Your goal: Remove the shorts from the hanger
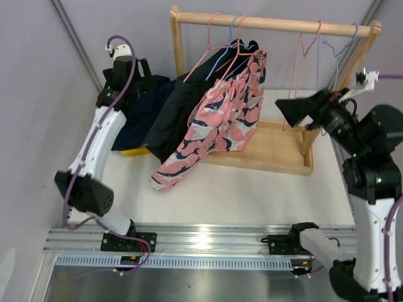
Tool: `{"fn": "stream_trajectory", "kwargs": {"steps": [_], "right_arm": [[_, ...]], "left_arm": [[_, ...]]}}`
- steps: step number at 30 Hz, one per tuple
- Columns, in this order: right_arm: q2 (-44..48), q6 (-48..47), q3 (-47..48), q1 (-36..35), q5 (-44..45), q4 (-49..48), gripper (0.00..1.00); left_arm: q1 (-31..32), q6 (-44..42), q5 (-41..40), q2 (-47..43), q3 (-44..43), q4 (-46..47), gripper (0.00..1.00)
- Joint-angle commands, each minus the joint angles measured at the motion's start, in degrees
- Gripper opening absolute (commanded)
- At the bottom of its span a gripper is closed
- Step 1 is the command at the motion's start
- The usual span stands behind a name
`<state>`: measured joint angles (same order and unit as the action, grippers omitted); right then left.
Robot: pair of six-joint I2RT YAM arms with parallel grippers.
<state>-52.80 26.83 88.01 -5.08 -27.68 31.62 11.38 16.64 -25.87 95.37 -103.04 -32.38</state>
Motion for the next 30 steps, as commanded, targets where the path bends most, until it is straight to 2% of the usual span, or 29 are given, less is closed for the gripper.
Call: {"fn": "stream_trajectory", "kwargs": {"steps": [1,5,8,9,10,16,21,30], "right_arm": [[-7.48,-0.36,7.86,-7.62,2.95,-3.76,0.97],[-18.73,-5.90,19.90,-16.87,13.43,1.07,0.95],[-25.68,-6.53,27.11,-17.94,16.95,2.13,0.91],[-27.87,-6.44,27.74,-17.95,17.74,1.61,0.89],[-28.76,-6.53,28.18,-17.95,18.88,1.26,0.88],[-34.47,-5.39,30.03,-18.56,22.40,-0.41,0.85],[-37.20,-4.59,29.68,-20.93,25.56,-3.31,0.84],[-42.29,-4.24,32.48,-24.53,29.61,-4.72,0.81]], "left_arm": [[5.05,1.37,2.48,-14.76,5.03,-0.48,0.99],[12.59,1.02,3.81,-25.21,17.22,-4.62,0.99],[16.21,2.59,4.33,-35.58,29.11,-5.67,0.99],[16.92,2.69,4.60,-38.22,35.65,-5.85,0.99],[17.71,3.47,4.60,-43.03,37.81,-6.29,0.99],[18.07,2.96,6.09,-55.81,51.96,-8.66,0.99],[19.12,2.96,5.74,-61.35,54.44,-7.44,0.99],[19.21,2.78,6.44,-60.65,55.05,-6.91,0.99]]}}
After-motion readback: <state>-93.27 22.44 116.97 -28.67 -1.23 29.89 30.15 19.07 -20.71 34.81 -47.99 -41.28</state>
